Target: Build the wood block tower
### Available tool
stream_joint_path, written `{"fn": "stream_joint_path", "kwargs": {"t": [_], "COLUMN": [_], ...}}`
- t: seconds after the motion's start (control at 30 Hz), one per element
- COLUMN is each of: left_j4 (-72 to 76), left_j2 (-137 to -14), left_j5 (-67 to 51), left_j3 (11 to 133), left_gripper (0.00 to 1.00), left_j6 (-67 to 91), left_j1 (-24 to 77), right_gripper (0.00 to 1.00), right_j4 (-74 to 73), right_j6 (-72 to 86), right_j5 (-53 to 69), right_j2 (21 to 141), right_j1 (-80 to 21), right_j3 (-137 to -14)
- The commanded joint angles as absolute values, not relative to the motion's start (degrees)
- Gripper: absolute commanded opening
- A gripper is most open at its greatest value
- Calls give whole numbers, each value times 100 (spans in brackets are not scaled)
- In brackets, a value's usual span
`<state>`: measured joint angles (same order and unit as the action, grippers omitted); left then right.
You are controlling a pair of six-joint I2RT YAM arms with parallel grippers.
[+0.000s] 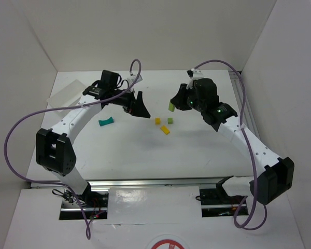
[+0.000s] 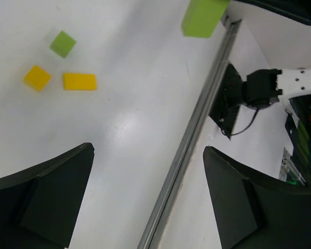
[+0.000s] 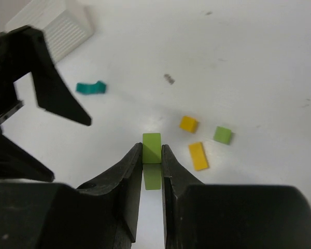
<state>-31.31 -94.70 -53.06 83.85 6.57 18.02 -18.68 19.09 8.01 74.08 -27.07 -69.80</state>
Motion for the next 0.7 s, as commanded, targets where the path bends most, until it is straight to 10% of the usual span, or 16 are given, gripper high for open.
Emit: {"fn": "stream_joint_path", "kwargs": {"t": [0.0,0.67], "left_j4": [-3208,-3209], "left_j2": [-9246,-7638], "left_j5": [-4572,-1081], "left_j3": [8552,7524], "left_gripper": [100,100], "left_j6": [1089,2372], "left_j1": [1740,1687], "right_gripper": [5,5], "right_j4": [-1187,113], "right_j6": [2232,1864], "right_j5": [-701,-2804], "right_j2": [7207,7321], "right_j1": [-2804,-3454], "right_j3": [-6584,-6064]}}
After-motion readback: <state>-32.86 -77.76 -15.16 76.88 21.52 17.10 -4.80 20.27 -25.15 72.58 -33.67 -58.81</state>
